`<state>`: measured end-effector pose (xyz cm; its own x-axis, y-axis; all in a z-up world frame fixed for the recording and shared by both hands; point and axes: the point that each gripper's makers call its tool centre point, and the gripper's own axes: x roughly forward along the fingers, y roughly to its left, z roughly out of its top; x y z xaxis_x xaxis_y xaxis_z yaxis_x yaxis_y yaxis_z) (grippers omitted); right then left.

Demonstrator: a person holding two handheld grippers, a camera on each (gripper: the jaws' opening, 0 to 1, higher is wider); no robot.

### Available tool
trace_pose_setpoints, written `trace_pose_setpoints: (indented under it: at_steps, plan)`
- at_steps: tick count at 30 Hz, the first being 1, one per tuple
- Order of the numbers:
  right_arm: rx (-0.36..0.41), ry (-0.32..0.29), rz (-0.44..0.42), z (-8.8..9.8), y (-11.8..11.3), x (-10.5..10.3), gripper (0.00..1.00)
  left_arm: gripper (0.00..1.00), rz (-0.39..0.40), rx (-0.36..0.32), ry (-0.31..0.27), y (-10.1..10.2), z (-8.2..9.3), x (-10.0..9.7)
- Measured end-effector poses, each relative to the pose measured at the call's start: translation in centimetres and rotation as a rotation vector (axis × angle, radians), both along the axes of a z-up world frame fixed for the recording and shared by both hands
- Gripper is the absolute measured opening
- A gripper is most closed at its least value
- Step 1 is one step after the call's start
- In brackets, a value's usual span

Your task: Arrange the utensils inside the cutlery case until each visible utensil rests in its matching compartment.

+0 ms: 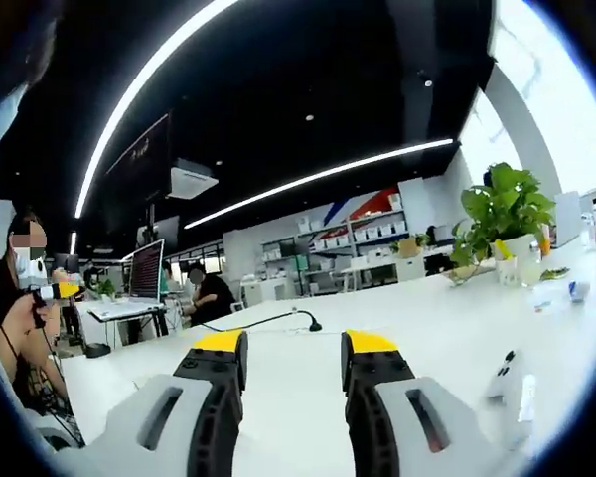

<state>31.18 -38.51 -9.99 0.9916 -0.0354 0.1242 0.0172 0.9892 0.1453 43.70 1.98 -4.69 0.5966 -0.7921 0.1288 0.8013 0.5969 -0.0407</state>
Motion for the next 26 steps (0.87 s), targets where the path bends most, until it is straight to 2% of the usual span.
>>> trace_pose_setpoints:
  at_steps: [1, 2, 4, 7, 9, 11, 13, 17, 23, 25, 26]
  plan:
    - [-0.023, -0.006, -0.016, 0.2, 0.0, -0.2, 0.37, 0.27, 0.02, 0.061, -0.053, -0.2, -0.1, 0.0]
    - [-0.036, -0.01, -0.021, 0.3, 0.2, -0.4, 0.37, 0.27, 0.025, 0.089, -0.085, -0.4, 0.0, -0.2]
    - [-0.051, -0.008, -0.019, 0.4, 0.6, -0.5, 0.36, 0.27, 0.016, 0.092, -0.109, -0.7, 0.2, -0.6]
    - [-0.07, 0.001, -0.01, 0.5, 0.9, -0.6, 0.36, 0.27, -0.022, 0.005, -0.11, -0.6, 1.2, -1.3]
    - [-0.083, -0.001, -0.019, 0.8, 0.9, -0.9, 0.36, 0.27, -0.035, -0.032, -0.087, -0.5, 1.3, -1.3]
    - [-0.082, -0.015, -0.024, 1.3, 0.8, -1.2, 0.36, 0.27, -0.025, -0.037, -0.081, -0.3, 1.2, -1.0]
    - [-0.079, -0.023, -0.028, 1.6, 0.8, -1.5, 0.36, 0.27, 0.021, -0.026, -0.113, 0.1, 1.3, -0.7]
    - [-0.071, -0.025, -0.043, 1.5, 0.4, -1.9, 0.36, 0.27, -0.009, -0.075, -0.104, -0.1, 1.8, -1.0]
    - [-0.036, -0.012, -0.049, 0.6, -0.1, -1.2, 0.37, 0.28, -0.005, -0.014, -0.095, -0.1, 1.0, -1.4]
    - [-0.041, -0.017, -0.054, 0.8, -0.2, -1.2, 0.4, 0.27, -0.004, -0.023, -0.09, -0.4, 0.6, -1.2]
    - [-0.044, -0.015, -0.058, 0.8, -0.2, -1.2, 0.43, 0.27, -0.003, -0.053, -0.112, -0.7, 0.9, -1.1]
